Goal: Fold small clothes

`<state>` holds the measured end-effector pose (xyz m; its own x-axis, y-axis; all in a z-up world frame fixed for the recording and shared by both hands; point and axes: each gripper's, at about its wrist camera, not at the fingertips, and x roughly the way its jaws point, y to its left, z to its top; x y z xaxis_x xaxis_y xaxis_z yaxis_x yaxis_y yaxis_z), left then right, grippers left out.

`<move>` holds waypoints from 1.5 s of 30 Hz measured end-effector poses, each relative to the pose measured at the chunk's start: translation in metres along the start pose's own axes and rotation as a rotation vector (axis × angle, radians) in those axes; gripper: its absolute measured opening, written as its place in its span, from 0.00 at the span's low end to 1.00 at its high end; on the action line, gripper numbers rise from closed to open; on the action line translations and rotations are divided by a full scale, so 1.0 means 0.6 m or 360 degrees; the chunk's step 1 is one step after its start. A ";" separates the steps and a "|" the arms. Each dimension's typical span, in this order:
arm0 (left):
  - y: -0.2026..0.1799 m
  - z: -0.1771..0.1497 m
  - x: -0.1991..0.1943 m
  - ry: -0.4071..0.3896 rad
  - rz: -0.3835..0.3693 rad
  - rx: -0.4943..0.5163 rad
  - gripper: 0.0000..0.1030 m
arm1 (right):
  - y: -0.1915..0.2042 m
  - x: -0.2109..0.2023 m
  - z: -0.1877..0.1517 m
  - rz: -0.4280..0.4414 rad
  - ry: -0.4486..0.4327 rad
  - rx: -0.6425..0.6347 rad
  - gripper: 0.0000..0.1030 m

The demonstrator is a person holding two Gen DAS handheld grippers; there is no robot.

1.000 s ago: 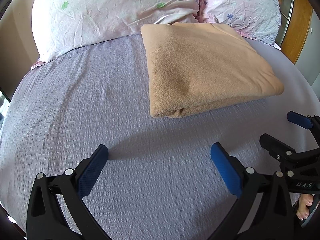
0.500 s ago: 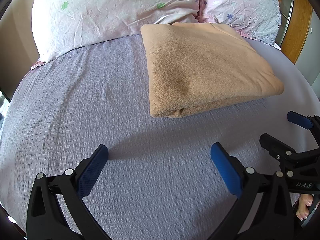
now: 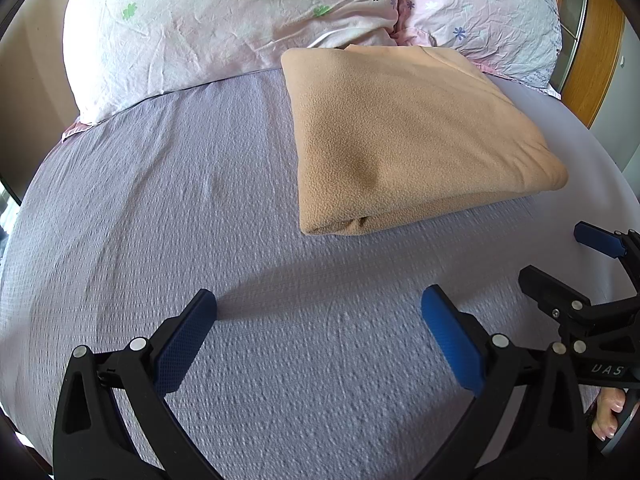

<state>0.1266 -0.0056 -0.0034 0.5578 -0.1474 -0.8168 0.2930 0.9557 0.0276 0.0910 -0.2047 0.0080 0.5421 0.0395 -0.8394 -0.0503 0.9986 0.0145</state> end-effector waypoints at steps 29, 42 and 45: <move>0.000 0.000 0.000 -0.0001 0.0000 0.0000 0.99 | -0.002 0.000 0.006 -0.0003 -0.0005 0.0002 0.98; -0.001 0.001 -0.002 0.0000 -0.0001 0.0002 0.99 | -0.001 0.000 0.005 -0.0005 -0.0007 0.0005 0.98; -0.001 0.001 -0.002 -0.0003 -0.0002 0.0003 0.99 | -0.001 0.000 0.004 -0.0006 -0.0007 0.0006 0.98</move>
<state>0.1262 -0.0060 -0.0020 0.5590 -0.1490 -0.8157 0.2949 0.9551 0.0276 0.0930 -0.2050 0.0091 0.5462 0.0358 -0.8369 -0.0450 0.9989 0.0133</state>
